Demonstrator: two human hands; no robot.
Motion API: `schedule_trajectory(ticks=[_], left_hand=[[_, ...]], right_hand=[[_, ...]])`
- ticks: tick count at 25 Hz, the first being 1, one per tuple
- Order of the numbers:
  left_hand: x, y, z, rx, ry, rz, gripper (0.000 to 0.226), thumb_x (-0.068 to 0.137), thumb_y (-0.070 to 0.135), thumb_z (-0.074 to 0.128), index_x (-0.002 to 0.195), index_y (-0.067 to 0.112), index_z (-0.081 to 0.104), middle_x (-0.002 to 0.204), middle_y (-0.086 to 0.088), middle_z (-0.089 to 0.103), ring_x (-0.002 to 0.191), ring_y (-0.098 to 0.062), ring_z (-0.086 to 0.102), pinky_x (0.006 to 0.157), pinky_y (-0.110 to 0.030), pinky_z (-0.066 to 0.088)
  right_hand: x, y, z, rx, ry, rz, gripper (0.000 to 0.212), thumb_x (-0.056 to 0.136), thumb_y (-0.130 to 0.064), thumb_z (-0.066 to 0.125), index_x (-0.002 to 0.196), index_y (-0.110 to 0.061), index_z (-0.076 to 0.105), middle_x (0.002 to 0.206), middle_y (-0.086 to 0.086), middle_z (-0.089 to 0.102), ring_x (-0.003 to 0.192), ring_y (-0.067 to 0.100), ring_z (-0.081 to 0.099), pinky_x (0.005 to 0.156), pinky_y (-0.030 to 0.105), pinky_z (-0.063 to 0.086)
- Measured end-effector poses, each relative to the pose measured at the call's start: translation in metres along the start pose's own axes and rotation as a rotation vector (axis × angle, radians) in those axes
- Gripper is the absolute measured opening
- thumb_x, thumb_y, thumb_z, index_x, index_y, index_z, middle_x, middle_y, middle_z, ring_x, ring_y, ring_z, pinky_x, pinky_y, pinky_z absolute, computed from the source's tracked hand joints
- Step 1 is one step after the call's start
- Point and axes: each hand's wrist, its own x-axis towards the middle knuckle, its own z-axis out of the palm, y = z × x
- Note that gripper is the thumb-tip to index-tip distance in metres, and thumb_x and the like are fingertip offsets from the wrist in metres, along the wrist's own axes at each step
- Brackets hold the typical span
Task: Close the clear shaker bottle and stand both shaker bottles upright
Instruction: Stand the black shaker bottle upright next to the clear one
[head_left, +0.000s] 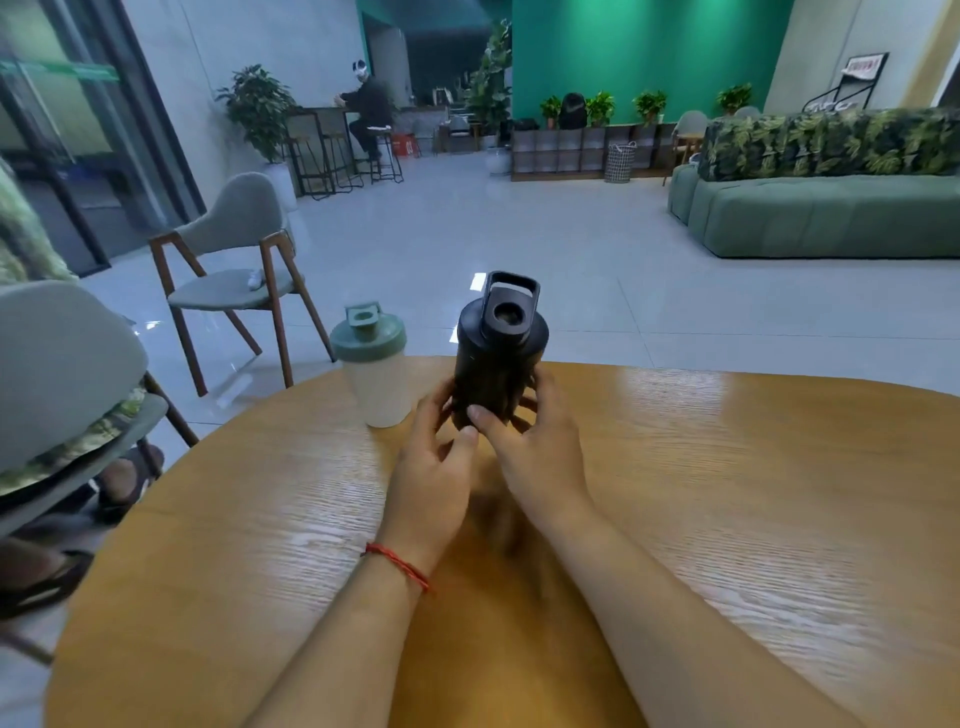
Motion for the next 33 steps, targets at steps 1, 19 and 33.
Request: schedule_trajectory(ticks=[1,19,33], left_hand=[[0.003,-0.004,-0.011,0.026,-0.035,-0.008,0.048,0.109,0.016,0.055,0.15,0.041,0.054,0.136,0.03,0.064,0.125,0.018,0.057,0.094,-0.007,0.049],[0.06,-0.058,-0.067,-0.405,0.457,-0.39,0.059,0.112,0.055,0.034,0.162,0.026,0.044,0.147,0.003,0.053,0.13,-0.018,0.053,0.1,-0.039,0.046],[0.061,-0.066,-0.056,-0.385,0.363,-0.357,0.063,0.11,0.059,0.033,0.162,0.026,0.045,0.157,-0.001,0.054,0.144,-0.023,0.05,0.122,-0.05,0.038]], right_hand=[[0.007,0.003,0.01,0.002,-0.01,0.015,0.063,0.093,-0.036,0.086,0.148,-0.035,0.056,0.141,-0.011,0.066,0.121,-0.004,0.062,0.097,0.016,0.054],[0.051,0.037,0.064,-0.157,-0.127,0.036,0.068,0.099,-0.033,0.078,0.159,-0.036,0.047,0.153,-0.008,0.062,0.142,0.014,0.056,0.118,0.044,0.05],[0.049,0.032,0.068,-0.173,-0.174,0.048,0.079,0.1,-0.031,0.079,0.166,-0.043,0.036,0.161,-0.008,0.059,0.147,0.018,0.056,0.107,0.03,0.044]])
